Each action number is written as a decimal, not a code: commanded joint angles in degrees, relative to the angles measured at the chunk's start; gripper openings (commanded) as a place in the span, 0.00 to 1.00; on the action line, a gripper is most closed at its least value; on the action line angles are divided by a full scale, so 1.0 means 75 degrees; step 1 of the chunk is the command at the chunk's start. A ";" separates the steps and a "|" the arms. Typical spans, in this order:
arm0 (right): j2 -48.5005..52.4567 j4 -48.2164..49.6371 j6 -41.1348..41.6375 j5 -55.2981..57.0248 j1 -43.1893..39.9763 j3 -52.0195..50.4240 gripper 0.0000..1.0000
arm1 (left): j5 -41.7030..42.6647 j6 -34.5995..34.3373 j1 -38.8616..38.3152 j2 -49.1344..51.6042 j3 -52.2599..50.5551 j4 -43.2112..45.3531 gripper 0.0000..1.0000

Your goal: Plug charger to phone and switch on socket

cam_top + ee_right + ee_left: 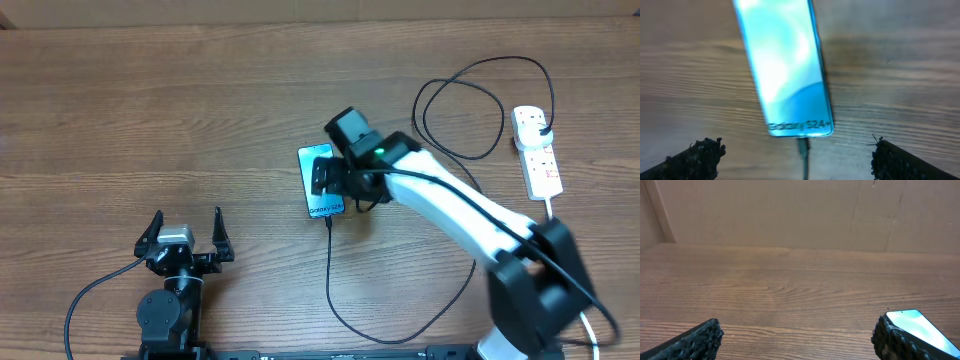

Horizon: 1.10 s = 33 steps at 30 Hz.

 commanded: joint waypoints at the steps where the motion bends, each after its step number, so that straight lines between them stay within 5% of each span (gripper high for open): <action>1: -0.1040 0.0015 -0.0017 0.0012 -0.0128 -0.0012 1.00 | 0.0064 0.0111 0.0052 -0.0085 -0.0015 0.0000 1.00; 18: -0.5109 0.0003 -0.0017 0.0012 -0.0175 -0.0012 1.00 | 0.0064 0.0111 0.0052 -0.0085 -0.0015 0.0000 1.00; 33: -0.5939 -0.0755 -0.0017 0.0012 -0.2334 -0.0015 1.00 | 0.0064 0.0111 0.0052 -0.0087 -0.0015 0.0000 1.00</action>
